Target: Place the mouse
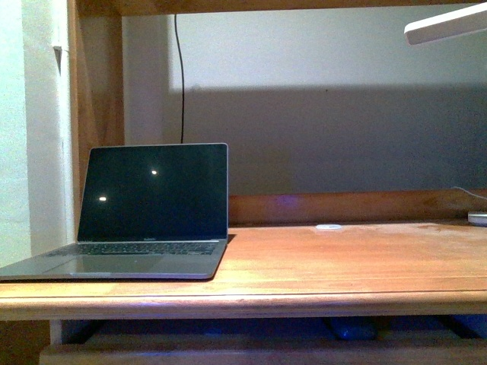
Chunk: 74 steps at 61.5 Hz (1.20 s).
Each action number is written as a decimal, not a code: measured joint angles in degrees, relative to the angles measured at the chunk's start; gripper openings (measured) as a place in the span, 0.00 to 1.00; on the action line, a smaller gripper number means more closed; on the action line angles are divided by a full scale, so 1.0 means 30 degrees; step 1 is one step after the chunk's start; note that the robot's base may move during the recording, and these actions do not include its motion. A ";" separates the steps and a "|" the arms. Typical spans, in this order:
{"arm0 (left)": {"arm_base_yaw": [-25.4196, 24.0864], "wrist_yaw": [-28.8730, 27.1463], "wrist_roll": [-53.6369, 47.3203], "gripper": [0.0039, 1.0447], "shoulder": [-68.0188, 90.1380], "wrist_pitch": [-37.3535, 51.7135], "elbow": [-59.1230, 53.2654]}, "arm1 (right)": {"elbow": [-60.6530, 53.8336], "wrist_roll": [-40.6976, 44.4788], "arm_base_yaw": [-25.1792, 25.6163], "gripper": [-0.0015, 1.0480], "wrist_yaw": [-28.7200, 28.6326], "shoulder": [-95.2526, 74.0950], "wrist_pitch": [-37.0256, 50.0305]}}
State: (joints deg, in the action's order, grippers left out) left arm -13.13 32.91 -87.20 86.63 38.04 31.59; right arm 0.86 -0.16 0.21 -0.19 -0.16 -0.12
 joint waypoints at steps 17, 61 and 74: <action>0.1158 0.0678 -0.0495 0.93 0.3381 0.2616 0.1632 | 0.0000 0.0000 0.0000 0.93 0.0000 0.0000 0.0000; 0.2703 0.1508 -0.3264 0.93 0.8684 0.3956 0.5093 | 0.0000 0.0000 0.0000 0.93 -0.0007 0.0000 0.0000; 0.3038 0.1202 -0.3920 0.93 0.9624 0.3636 0.6404 | 0.0000 0.0000 0.0000 0.93 0.0000 0.0000 0.0000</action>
State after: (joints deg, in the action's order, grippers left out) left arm -4.01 36.51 -98.96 115.50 48.95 50.81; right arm 0.86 -0.16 0.21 -0.19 -0.16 -0.12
